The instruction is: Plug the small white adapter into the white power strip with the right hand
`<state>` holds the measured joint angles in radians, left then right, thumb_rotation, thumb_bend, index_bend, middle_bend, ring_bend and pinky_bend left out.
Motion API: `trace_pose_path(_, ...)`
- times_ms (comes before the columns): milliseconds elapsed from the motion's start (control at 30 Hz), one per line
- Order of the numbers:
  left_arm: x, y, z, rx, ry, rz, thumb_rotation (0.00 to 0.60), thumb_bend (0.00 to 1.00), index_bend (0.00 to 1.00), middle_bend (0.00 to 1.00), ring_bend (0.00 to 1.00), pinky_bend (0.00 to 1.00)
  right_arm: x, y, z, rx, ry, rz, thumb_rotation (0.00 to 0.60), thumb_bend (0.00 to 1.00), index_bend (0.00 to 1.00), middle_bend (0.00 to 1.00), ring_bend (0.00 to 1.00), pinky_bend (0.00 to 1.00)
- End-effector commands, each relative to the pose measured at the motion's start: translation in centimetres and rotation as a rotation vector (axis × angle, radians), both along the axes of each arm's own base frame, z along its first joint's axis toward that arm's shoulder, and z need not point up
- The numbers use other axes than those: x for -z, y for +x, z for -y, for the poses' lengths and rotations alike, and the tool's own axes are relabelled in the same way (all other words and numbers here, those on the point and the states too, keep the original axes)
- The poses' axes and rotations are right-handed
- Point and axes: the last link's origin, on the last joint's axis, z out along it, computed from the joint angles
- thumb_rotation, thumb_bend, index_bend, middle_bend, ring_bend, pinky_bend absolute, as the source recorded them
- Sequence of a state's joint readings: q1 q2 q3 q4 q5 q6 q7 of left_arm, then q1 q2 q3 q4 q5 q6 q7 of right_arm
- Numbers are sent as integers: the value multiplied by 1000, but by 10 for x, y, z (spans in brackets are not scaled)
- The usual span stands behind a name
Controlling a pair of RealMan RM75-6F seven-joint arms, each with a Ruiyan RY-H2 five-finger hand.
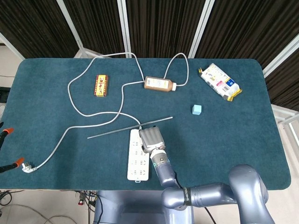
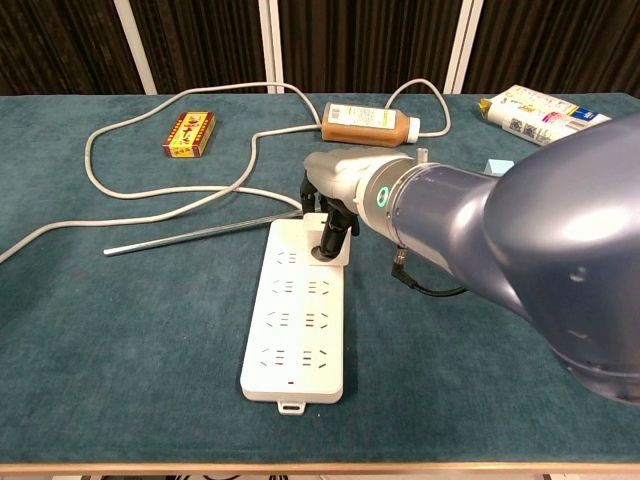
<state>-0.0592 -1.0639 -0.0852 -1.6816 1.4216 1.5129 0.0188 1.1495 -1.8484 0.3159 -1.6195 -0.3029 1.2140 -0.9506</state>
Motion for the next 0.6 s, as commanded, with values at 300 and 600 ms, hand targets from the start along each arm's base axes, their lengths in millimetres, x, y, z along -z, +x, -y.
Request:
trace_pose_path(300, -1, 0, 0, 0, 4, 1, 600, 90, 200, 0, 0, 0, 0, -2, 0, 7, 1, -4, 600, 514, 672, 539, 565, 328)
trace_pose_path(600, 0, 0, 1, 2, 1, -3, 600, 90, 200, 0, 0, 0, 1, -10, -1, 18, 14, -11, 600, 515, 679, 542, 569, 328)
